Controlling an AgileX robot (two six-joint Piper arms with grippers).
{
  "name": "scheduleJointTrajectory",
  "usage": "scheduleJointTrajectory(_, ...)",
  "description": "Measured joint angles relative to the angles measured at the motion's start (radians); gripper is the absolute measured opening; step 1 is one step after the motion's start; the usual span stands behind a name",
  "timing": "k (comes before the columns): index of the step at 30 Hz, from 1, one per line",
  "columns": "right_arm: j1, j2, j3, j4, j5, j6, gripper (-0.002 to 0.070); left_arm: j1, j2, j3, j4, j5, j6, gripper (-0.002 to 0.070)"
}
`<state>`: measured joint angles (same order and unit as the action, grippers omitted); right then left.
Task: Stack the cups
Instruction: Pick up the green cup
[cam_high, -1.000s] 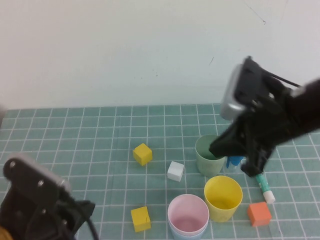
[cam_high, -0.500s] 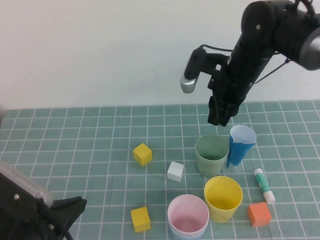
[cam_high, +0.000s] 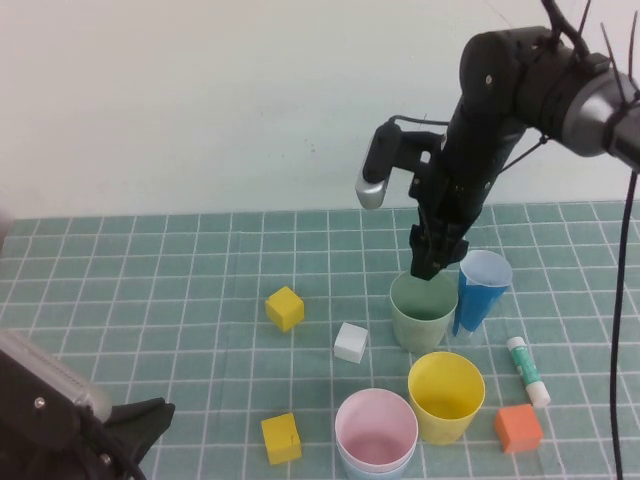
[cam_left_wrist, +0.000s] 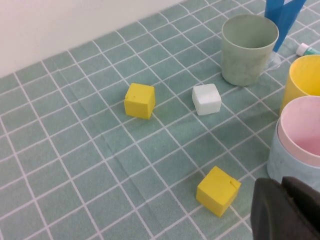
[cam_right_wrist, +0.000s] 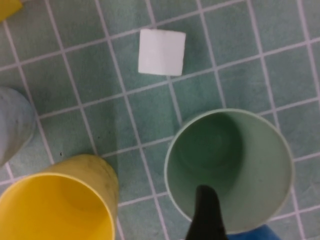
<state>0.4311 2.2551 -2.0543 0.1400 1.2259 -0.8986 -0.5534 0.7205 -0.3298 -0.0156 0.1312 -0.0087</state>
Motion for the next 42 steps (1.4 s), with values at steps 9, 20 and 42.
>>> scheduleJointTrajectory(9,0.0,0.108,0.0,-0.008,-0.009,0.0,0.047,0.0,0.072,0.0,0.0,-0.02,0.0,-0.0001)
scheduleJointTrajectory(20,0.0,0.144,0.0,-0.032,-0.091,0.0,0.0246,0.0,0.184,0.0,-0.025,-0.057,-0.011,-0.0001)
scheduleJointTrajectory(42,0.0,0.083,0.0,-0.112,-0.102,0.039,-0.0001,0.0,0.085,0.0,-0.025,-0.088,-0.026,-0.0001)
